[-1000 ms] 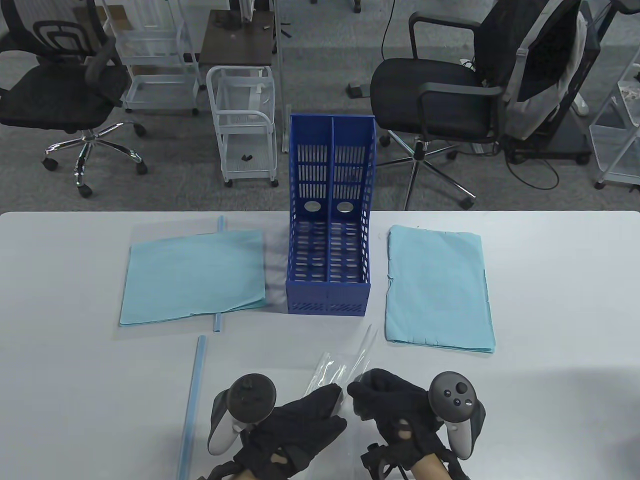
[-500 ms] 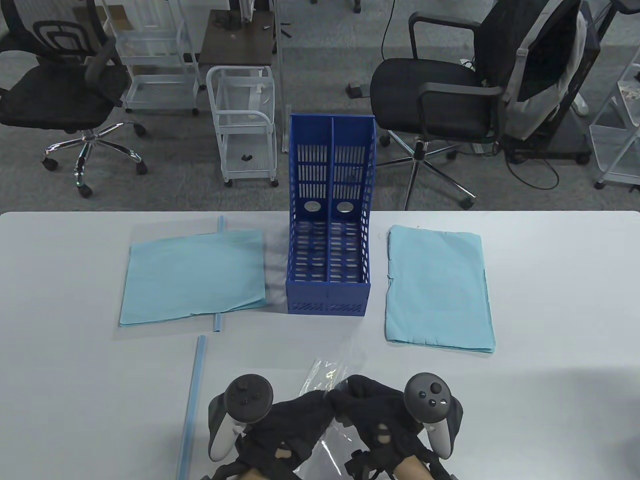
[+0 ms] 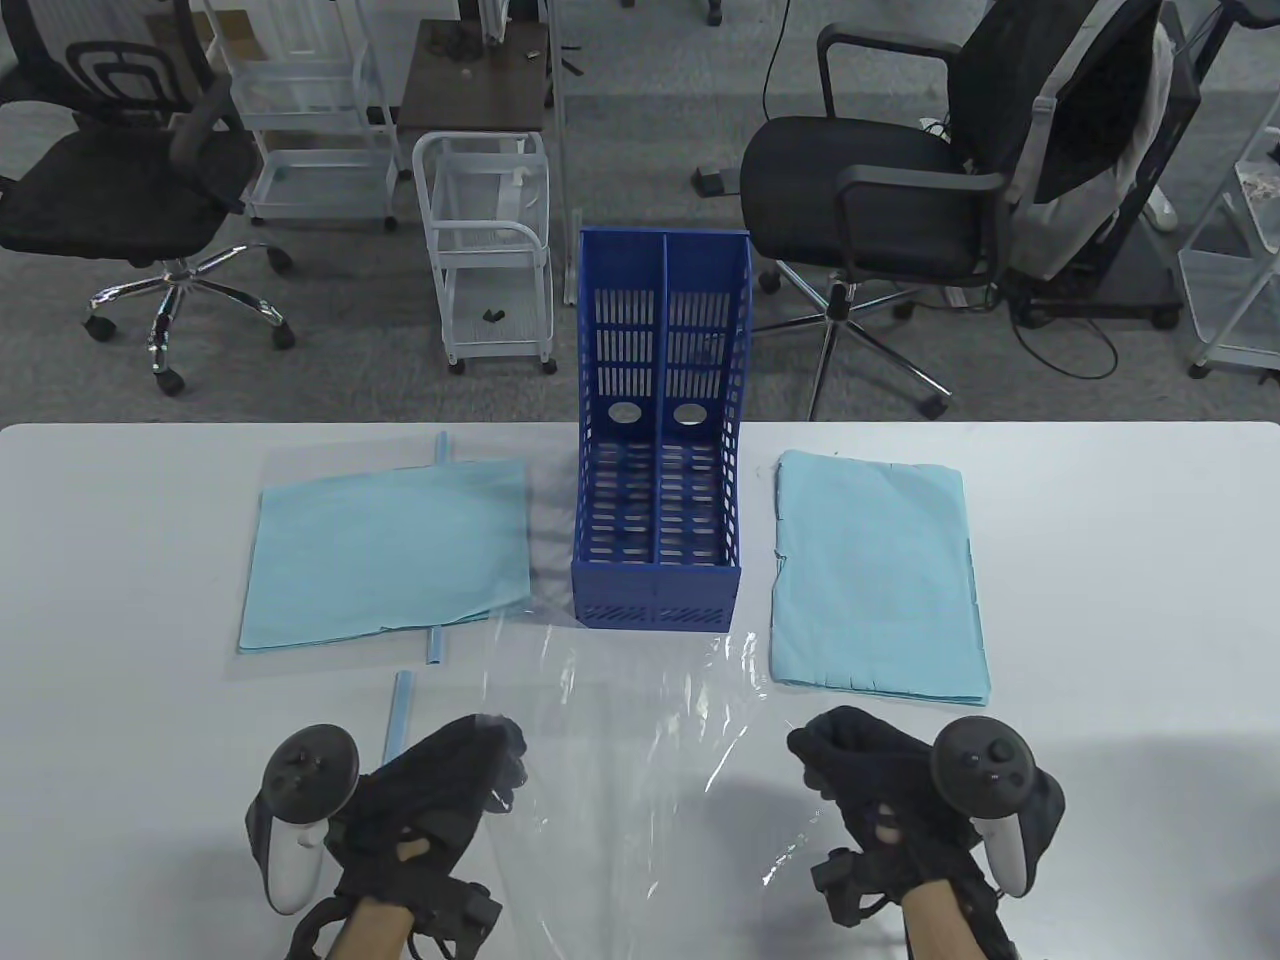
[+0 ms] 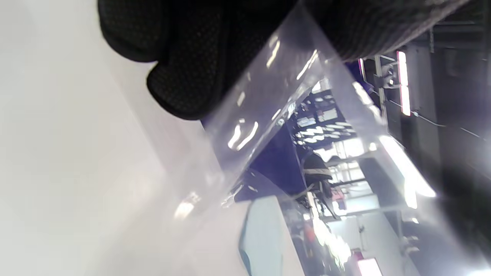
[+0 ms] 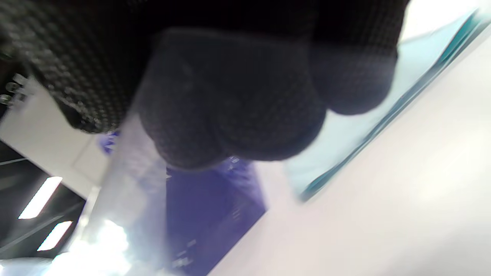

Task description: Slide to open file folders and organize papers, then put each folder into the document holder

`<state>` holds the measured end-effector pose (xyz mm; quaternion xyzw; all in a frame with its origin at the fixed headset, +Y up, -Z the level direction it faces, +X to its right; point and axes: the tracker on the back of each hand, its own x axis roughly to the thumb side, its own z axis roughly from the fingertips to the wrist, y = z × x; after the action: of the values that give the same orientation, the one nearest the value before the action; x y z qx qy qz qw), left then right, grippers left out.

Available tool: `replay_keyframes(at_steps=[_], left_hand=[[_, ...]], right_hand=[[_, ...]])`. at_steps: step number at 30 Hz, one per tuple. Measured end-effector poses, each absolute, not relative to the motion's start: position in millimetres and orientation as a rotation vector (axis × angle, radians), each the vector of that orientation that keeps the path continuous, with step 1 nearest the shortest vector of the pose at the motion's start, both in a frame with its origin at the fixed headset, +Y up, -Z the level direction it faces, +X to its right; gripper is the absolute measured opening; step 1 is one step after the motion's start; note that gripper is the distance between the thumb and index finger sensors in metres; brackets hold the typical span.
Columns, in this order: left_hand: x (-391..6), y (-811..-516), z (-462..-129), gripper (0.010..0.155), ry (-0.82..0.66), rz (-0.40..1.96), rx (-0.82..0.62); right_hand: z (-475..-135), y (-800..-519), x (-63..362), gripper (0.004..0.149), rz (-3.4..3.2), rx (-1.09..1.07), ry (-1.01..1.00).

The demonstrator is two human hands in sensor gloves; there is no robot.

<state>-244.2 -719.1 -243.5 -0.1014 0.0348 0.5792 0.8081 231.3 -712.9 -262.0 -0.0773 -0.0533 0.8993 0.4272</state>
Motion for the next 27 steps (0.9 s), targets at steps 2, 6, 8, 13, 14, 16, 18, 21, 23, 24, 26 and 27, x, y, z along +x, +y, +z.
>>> replay_keyframes(at_steps=[2, 6, 8, 13, 14, 16, 18, 21, 23, 24, 26, 27], left_hand=[[-255.1, -725.3, -247.1, 0.048, 0.117, 1.232, -0.238], [-266.8, -736.1, -252.5, 0.048, 0.19, 1.194, -0.308], [-268.6, -740.5, -254.4, 0.048, 0.21, 1.173, -0.352], [-263.2, -743.7, -256.8, 0.048, 0.219, 1.077, -0.431], [-260.6, -744.9, -257.3, 0.048, 0.229, 1.041, -0.439], [-256.4, -747.6, -258.4, 0.049, 0.245, 0.981, -0.464], [-252.7, -751.1, -259.7, 0.049, 0.257, 0.912, -0.504], [-249.7, -755.7, -261.2, 0.05, 0.271, 0.86, -0.557], [-248.8, -758.7, -262.0, 0.05, 0.276, 0.842, -0.588], [-248.5, -759.5, -262.2, 0.051, 0.283, 0.836, -0.594], [-248.2, -760.5, -262.4, 0.051, 0.294, 0.815, -0.607], [-248.1, -760.7, -262.6, 0.052, 0.295, 0.798, -0.614]], right_hand=[[-267.5, -719.9, 244.5, 0.042, 2.269, -0.265, -0.108], [-276.4, -735.6, 260.9, 0.042, 2.306, -0.372, -0.061], [-279.3, -742.6, 265.0, 0.042, 2.321, -0.412, -0.045], [-280.6, -743.9, 263.7, 0.042, 2.415, -0.458, -0.057], [-280.6, -743.3, 262.2, 0.042, 2.454, -0.458, -0.058], [-281.1, -743.6, 259.3, 0.042, 2.503, -0.463, -0.05], [-282.5, -744.9, 256.8, 0.042, 2.555, -0.476, -0.029], [-284.1, -748.0, 252.2, 0.042, 2.597, -0.467, -0.006], [-285.3, -749.4, 248.5, 0.043, 2.614, -0.458, 0.003], [-285.7, -749.6, 247.5, 0.043, 2.616, -0.452, 0.008], [-286.3, -749.8, 245.6, 0.043, 2.618, -0.448, 0.011], [-286.7, -750.0, 244.7, 0.043, 2.62, -0.443, 0.015]])
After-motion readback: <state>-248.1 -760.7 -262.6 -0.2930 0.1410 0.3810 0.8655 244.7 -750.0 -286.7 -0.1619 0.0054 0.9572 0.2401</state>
